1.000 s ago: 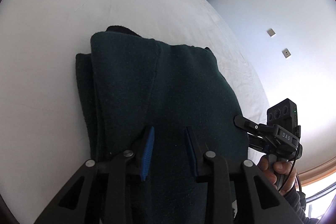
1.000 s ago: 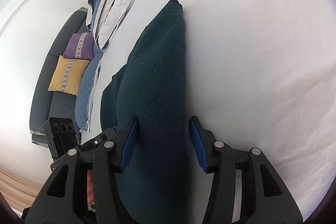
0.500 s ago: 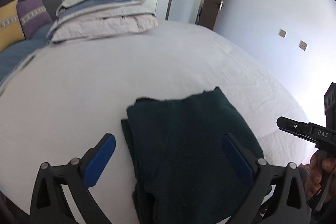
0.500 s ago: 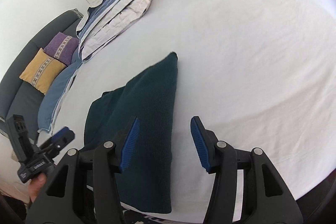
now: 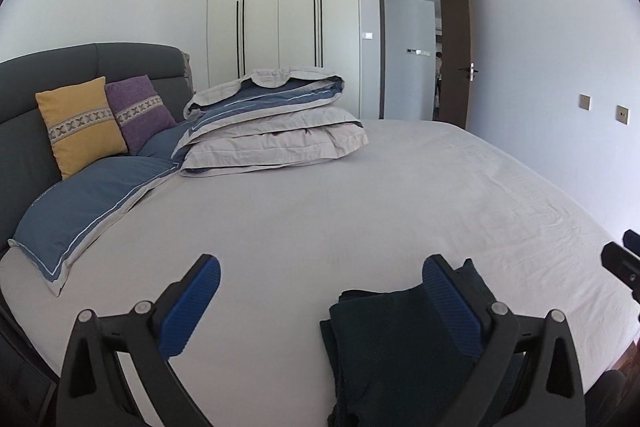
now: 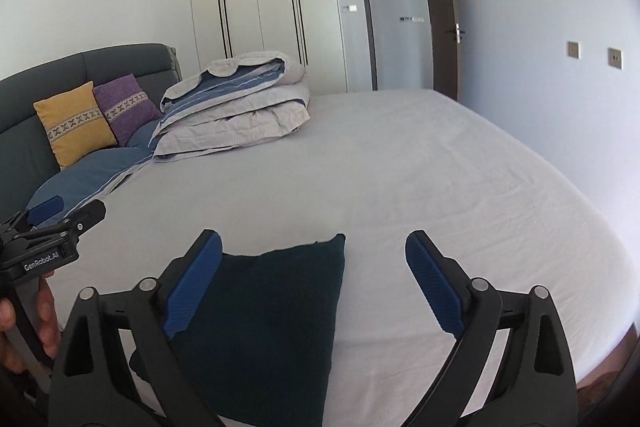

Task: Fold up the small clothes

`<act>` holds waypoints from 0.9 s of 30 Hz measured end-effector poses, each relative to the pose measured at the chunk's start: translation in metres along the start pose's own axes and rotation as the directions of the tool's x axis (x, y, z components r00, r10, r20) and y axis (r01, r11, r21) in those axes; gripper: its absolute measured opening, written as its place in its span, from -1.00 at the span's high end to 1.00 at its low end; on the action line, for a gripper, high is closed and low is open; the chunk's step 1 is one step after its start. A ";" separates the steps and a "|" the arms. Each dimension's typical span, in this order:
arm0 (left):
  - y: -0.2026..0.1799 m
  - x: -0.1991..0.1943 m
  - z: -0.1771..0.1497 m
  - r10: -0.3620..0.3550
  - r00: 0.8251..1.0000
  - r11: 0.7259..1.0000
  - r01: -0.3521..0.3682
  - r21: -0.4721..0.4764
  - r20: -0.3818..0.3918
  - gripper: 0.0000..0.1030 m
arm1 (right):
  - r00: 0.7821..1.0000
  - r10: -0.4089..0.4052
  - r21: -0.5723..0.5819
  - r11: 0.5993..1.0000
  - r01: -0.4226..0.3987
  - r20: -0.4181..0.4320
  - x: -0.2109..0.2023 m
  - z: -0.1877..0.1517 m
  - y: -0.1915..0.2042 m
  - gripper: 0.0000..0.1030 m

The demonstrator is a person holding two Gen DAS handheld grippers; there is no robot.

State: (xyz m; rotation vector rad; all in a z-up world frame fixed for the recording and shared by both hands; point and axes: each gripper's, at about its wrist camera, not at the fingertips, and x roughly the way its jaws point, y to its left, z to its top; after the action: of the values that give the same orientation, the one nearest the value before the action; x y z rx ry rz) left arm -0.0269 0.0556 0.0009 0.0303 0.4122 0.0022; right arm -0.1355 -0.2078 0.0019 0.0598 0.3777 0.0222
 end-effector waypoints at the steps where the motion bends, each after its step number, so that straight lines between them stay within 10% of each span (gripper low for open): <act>1: 0.002 0.005 -0.002 0.025 1.000 1.000 -0.025 0.003 -0.018 -1.00 | 1.000 -0.001 -0.018 1.000 0.001 0.006 -0.003 0.001 0.003 -0.90; 13: 0.005 0.045 -0.057 0.029 0.939 0.999 -0.042 -0.031 -0.342 -1.00 | 0.970 0.001 0.025 1.000 0.005 -0.243 0.021 -0.023 0.025 -0.94; 27: -0.005 0.048 -0.085 0.017 0.909 1.000 -0.023 -0.008 -0.417 -1.00 | 0.883 -0.030 0.084 0.993 0.078 -0.469 0.068 -0.079 0.012 -0.94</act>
State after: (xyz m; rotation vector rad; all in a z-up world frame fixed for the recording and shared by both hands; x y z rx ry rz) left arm -0.0173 0.0530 -0.0960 0.0211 0.8415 0.0321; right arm -0.1019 -0.1896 -0.0952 0.1451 0.8667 -0.0393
